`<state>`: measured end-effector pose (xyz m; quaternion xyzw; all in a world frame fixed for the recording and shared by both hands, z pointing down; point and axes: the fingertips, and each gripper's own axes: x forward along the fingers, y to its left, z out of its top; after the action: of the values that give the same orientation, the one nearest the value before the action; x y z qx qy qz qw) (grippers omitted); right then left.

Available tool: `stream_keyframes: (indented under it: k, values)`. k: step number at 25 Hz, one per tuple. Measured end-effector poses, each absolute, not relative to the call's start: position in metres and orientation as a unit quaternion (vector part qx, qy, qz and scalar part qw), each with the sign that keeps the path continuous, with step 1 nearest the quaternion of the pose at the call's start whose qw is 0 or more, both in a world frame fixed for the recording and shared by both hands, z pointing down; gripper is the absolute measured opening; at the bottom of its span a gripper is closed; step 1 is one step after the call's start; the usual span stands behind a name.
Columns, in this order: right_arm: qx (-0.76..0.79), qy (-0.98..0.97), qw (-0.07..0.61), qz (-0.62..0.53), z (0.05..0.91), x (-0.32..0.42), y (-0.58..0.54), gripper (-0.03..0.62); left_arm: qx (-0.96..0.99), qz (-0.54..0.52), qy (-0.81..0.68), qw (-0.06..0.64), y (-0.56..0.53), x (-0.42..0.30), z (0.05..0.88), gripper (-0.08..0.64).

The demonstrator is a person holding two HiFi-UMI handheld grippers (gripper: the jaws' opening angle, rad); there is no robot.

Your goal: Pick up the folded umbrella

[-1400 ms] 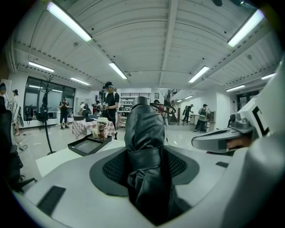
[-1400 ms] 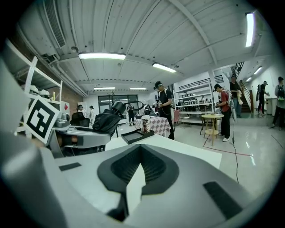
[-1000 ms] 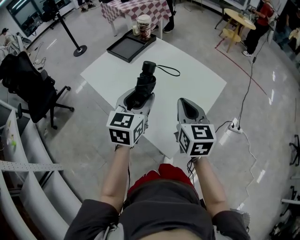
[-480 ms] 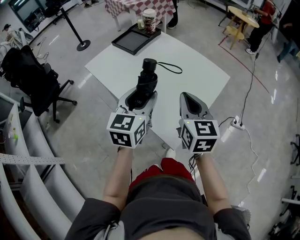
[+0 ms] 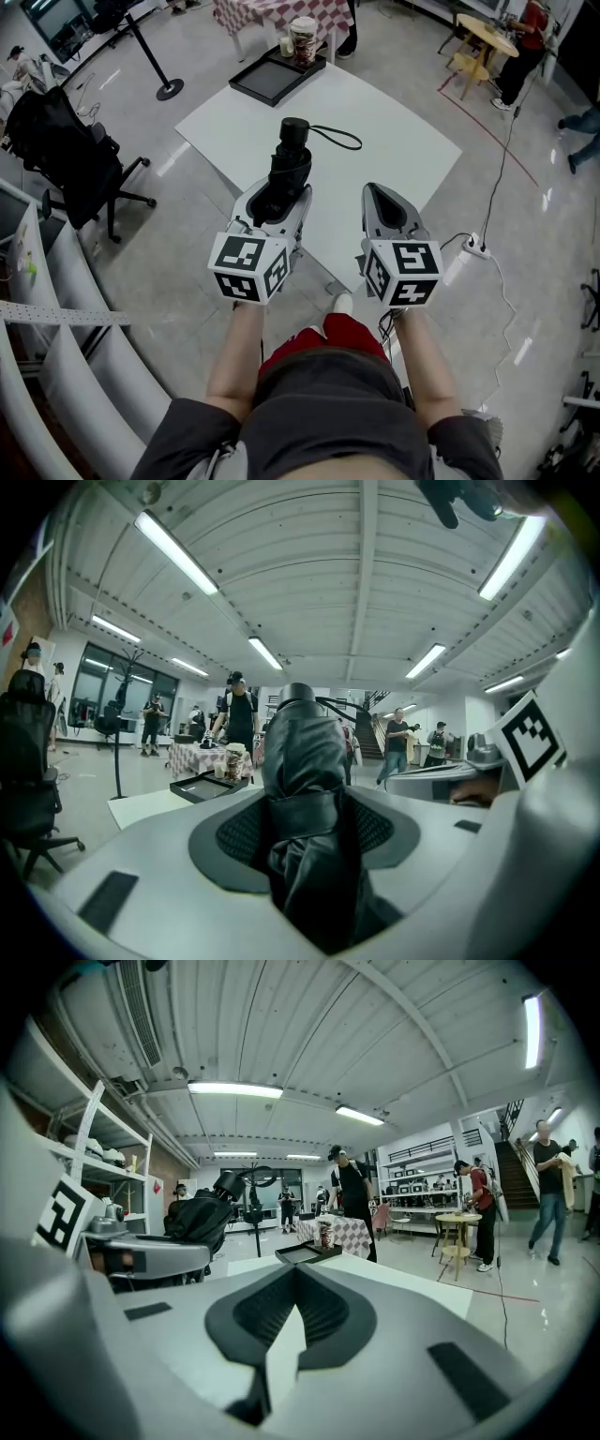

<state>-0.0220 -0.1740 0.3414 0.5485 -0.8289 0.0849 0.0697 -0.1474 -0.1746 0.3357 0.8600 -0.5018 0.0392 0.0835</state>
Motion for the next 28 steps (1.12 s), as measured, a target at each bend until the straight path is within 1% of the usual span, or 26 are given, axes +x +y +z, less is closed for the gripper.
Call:
stream_keyframes:
  k: [15, 28]
  values:
    - [0.546, -0.832, 0.073, 0.065, 0.33, -0.039, -0.151, 0.017, 0.85, 0.038, -0.517, 0.096, -0.152, -0.17, 0.335, 0.229]
    - [0.546, -0.832, 0.078, 0.054, 0.331, -0.039, -0.139, 0.017, 0.848, 0.033, -0.521, 0.093, -0.148, -0.172, 0.332, 0.229]
